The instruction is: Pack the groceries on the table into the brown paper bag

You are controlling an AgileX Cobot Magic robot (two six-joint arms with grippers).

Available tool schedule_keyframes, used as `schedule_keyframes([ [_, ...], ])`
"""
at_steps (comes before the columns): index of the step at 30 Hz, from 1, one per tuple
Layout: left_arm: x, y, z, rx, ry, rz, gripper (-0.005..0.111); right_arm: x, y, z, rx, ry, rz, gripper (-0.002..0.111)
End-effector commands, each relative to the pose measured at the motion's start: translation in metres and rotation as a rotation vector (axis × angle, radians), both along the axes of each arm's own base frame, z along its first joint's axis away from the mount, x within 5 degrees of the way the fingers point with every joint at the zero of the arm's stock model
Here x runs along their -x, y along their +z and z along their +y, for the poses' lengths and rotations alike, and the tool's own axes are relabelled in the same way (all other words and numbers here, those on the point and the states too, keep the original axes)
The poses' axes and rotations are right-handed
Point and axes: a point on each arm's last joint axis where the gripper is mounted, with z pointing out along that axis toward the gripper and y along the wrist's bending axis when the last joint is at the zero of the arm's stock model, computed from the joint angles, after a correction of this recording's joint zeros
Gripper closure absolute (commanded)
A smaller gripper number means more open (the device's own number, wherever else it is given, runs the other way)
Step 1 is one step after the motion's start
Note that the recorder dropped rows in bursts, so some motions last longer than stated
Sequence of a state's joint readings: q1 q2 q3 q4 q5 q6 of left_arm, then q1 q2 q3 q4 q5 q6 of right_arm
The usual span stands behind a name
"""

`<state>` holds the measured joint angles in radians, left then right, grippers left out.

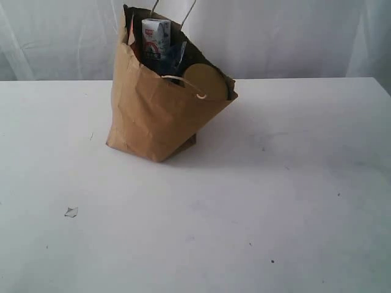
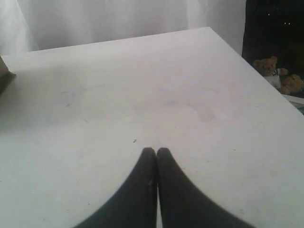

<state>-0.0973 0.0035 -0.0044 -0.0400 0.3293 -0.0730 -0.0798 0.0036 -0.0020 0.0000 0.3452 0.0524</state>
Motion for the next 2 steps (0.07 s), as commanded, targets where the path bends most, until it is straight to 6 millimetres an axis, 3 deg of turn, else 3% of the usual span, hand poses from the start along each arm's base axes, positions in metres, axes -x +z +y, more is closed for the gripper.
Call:
schedule_keyframes([
  [1,0.0014,-0.0037,-0.0004,0.006,-0.004,0.032,0.107,0.0001,-0.0003,-0.0001,-0.008,-0.005,-0.004,0.108],
  [2,0.0014,-0.0037,-0.0004,0.006,-0.004,0.032,0.107,0.0001,-0.0003,-0.0001,-0.008,-0.005,-0.004,0.108],
])
